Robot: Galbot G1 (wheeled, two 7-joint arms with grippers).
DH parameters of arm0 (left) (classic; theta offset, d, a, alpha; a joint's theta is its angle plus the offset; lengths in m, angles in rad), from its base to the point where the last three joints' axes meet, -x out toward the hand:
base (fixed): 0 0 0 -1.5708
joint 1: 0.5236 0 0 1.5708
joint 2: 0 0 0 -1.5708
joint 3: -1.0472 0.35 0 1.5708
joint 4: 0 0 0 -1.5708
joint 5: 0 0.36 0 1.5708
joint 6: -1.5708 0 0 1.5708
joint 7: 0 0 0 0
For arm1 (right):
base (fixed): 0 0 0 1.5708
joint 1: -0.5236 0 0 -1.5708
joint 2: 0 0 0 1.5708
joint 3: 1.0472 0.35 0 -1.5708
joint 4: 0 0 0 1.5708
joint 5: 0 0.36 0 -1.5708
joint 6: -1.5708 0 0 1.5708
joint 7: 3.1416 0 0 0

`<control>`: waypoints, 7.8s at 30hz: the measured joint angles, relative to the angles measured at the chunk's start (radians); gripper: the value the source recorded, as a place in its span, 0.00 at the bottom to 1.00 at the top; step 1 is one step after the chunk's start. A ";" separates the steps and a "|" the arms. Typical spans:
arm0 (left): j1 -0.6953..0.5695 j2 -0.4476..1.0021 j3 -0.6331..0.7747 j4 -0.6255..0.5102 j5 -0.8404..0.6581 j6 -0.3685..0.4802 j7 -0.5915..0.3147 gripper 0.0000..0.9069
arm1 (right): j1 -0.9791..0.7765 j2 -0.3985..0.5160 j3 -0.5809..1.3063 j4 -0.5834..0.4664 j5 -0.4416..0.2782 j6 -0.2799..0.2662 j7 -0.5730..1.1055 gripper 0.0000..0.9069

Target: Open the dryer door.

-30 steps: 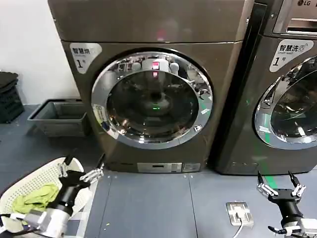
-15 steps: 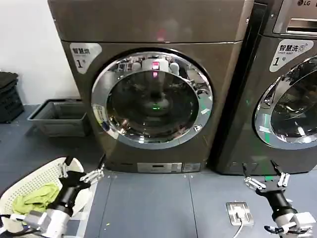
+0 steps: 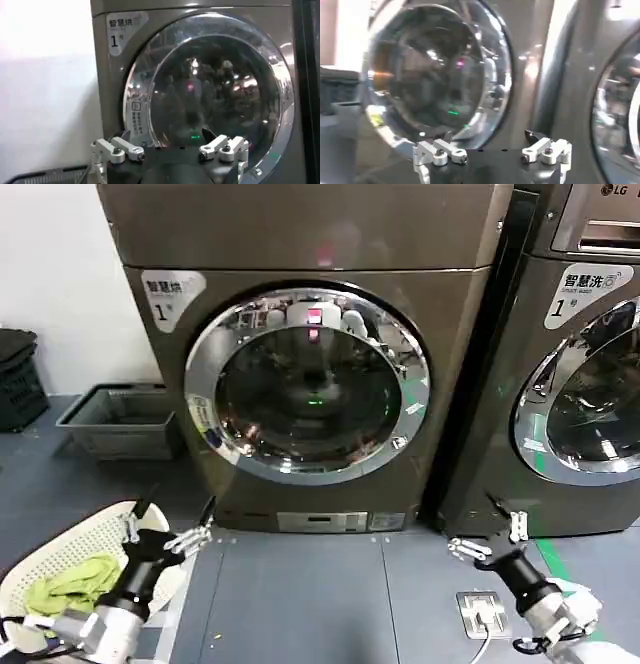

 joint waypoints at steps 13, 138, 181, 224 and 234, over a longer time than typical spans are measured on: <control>0.012 -0.001 -0.004 -0.006 0.013 0.000 0.000 1.00 | 0.174 -0.154 -0.188 -0.033 0.048 -0.057 0.046 1.00; 0.069 -0.048 -0.006 -0.065 0.054 -0.027 0.004 1.00 | 1.463 0.174 -1.354 -0.694 0.336 -0.227 0.521 1.00; 0.077 -0.053 -0.007 -0.081 0.052 -0.028 0.004 1.00 | 1.511 0.327 -1.377 -0.906 0.314 -0.225 0.535 1.00; 0.076 -0.051 -0.009 -0.087 0.047 -0.028 0.004 1.00 | 1.524 0.322 -1.400 -0.894 0.313 -0.201 0.371 1.00; 0.081 -0.049 -0.010 -0.088 0.047 -0.030 0.005 1.00 | 1.522 0.295 -1.427 -0.848 0.315 -0.164 0.254 1.00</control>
